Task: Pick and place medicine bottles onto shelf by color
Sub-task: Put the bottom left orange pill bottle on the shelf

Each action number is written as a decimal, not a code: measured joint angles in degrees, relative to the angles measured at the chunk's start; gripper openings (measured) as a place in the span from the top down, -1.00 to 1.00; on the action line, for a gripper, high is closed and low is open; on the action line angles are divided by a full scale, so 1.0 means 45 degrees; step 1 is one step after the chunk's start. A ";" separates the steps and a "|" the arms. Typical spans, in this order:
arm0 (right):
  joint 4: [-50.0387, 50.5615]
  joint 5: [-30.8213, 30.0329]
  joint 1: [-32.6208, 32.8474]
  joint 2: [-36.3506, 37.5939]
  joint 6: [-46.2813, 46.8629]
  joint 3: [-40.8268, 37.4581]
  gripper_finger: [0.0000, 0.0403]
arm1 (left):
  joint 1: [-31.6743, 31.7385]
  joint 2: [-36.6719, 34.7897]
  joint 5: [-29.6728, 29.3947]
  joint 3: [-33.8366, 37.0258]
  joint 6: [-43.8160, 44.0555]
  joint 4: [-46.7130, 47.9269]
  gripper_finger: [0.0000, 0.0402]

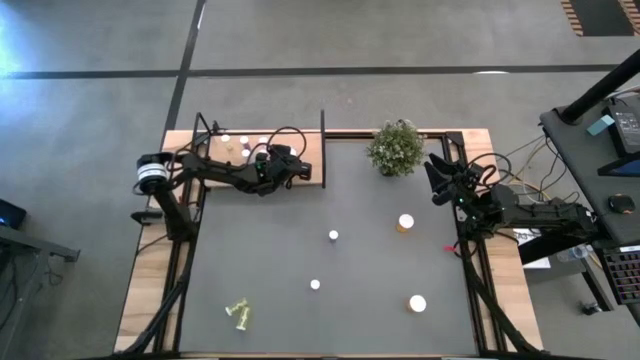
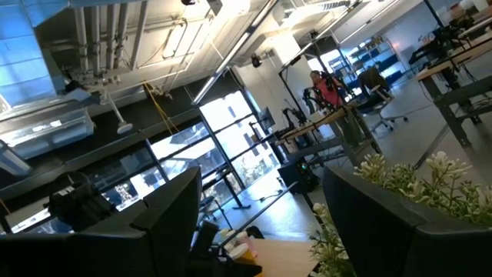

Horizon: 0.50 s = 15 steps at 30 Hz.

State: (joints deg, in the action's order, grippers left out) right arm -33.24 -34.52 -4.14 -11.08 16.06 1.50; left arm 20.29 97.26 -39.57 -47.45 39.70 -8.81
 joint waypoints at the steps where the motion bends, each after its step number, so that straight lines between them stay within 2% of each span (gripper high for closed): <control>1: 0.0001 -0.0005 -0.0004 -0.0001 -0.0001 0.0000 -0.29 | 0.0002 0.0047 -0.0005 -0.0021 0.0003 -0.0003 0.18; 9: -0.0003 -0.0001 -0.0004 -0.0002 0.0004 0.0000 -0.29 | 0.0020 0.0164 -0.0026 -0.0057 0.0083 0.0001 0.17; 15: 0.0001 -0.0005 0.0000 -0.0002 0.0004 0.0000 -0.29 | 0.0063 0.0164 -0.0065 -0.0041 0.0087 0.0065 0.01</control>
State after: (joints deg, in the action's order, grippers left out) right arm -33.23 -34.54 -4.14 -11.09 16.07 1.50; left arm 20.58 98.00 -39.86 -47.64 40.10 -8.51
